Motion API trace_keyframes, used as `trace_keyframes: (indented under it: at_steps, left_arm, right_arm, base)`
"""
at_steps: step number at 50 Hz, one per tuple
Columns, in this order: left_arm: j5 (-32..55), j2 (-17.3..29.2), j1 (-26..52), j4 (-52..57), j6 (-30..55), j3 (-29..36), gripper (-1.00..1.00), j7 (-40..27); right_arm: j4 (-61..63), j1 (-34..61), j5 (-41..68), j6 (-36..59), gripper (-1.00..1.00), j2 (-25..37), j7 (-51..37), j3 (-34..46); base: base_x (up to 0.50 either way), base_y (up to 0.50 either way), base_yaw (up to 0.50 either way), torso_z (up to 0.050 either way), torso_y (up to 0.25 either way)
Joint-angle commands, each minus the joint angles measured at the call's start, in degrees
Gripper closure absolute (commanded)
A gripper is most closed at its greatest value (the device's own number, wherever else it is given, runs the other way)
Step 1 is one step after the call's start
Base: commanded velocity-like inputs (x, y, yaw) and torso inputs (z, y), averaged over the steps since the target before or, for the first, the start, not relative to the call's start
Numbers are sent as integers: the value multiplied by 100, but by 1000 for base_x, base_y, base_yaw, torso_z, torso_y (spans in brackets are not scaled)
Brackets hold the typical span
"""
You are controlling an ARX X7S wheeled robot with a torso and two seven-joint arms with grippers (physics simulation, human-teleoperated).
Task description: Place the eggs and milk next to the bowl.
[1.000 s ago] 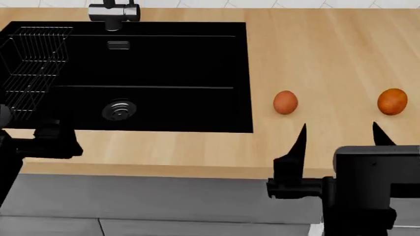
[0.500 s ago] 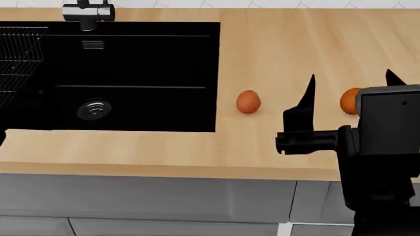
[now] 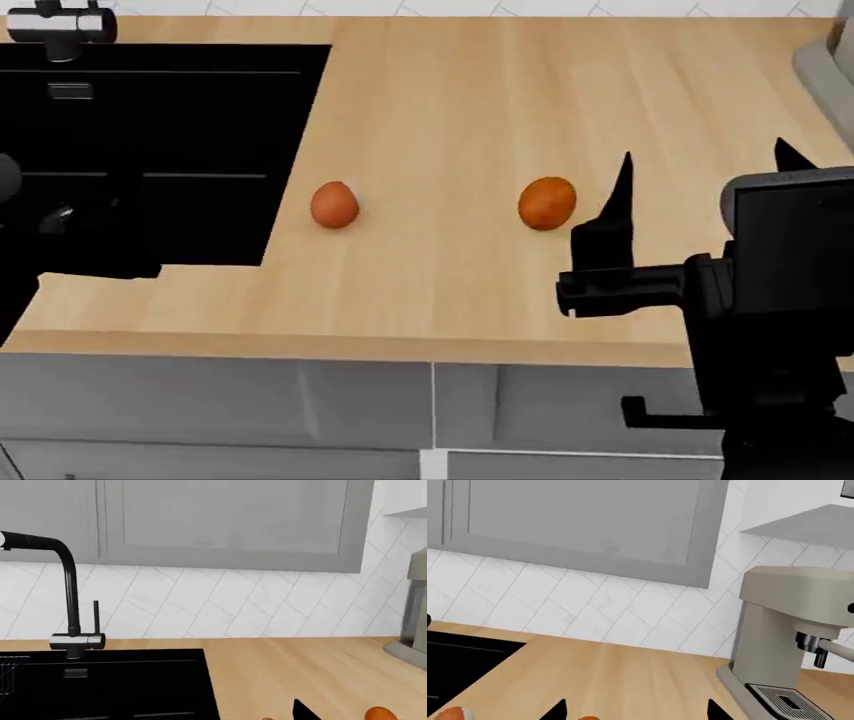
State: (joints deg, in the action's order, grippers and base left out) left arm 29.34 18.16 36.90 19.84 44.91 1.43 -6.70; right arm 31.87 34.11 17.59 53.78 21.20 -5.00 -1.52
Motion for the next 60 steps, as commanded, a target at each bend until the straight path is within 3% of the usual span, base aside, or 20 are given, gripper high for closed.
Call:
trace_keyframes:
  at_steps: [1, 13, 50, 60]
  left_arm:
    - [56, 7, -38, 32, 34, 24, -100, -15]
    - [76, 30, -147, -8, -89, 5, -100, 22]
    - [200, 114, -195, 31, -50, 10, -100, -22]
    - [660, 277, -77, 112, 675, 43, -100, 94]
  right_arm:
    - [35, 50, 66, 79, -100, 24, 37, 66]
    - [-73, 100, 59, 46, -100, -24, 12, 181]
    - [-96, 128, 175, 111, -100, -36, -27, 219]
    - [-81, 79, 288, 151, -100, -35, 31, 184]
  base:
    - [0, -500, 0, 0, 0]
    - [54, -71, 0, 0, 0]
    - [425, -6, 0, 0, 0]
    - [0, 0, 0, 0, 0]
